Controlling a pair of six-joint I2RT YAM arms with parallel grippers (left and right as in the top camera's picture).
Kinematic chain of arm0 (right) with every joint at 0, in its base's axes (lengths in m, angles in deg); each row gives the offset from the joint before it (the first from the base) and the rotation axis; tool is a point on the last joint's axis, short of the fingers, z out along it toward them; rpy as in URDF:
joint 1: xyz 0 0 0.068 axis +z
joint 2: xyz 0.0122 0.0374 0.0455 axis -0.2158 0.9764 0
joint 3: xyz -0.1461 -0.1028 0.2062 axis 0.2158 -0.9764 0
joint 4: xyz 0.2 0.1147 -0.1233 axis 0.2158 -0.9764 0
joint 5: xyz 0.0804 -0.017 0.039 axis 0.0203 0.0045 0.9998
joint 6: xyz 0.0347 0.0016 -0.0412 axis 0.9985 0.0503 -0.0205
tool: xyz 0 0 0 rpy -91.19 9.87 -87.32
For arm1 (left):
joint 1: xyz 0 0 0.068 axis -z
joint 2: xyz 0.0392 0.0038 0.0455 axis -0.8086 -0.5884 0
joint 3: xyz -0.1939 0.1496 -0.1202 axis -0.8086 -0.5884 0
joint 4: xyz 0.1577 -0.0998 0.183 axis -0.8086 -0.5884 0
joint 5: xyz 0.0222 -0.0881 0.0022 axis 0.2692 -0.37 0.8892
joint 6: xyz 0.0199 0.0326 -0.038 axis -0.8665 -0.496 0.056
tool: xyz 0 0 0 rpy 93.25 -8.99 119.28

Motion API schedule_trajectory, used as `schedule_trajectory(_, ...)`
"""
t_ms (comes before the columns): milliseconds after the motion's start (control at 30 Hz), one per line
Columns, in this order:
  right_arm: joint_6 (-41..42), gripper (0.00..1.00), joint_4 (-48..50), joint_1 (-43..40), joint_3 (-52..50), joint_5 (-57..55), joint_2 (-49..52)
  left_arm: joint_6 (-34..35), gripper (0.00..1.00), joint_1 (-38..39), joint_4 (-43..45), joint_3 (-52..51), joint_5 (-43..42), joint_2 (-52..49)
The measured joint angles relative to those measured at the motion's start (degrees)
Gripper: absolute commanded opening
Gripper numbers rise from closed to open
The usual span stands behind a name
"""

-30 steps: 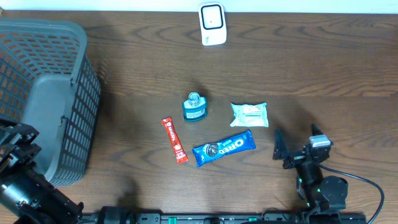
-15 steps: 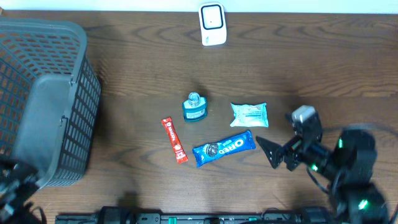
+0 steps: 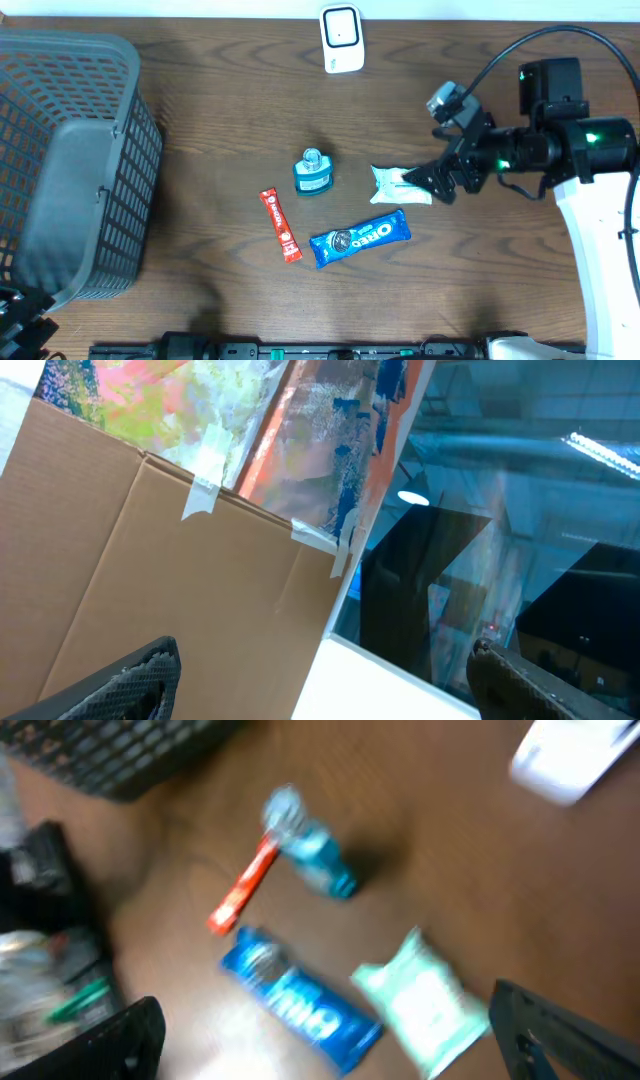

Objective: Scan the item barcode
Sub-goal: 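Move the right gripper from rest toward the teal spray bottle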

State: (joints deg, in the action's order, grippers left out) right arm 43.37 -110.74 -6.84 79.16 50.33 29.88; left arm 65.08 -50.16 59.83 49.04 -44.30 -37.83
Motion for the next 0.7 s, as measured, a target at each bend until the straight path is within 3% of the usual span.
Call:
schedule_trajectory(333, -3.1, 0.99, 10.1, 0.6, 0.4, 0.9, 0.1, 0.7, 0.92, 0.0, -5.1, 0.0, 1.2, 0.6)
schedule_trajectory(700, -7.2, 0.99, 13.9, 3.5, 0.7, -0.6, 0.1, 0.7, 0.92, 0.0, -6.2, -3.5, 0.2, 7.8)
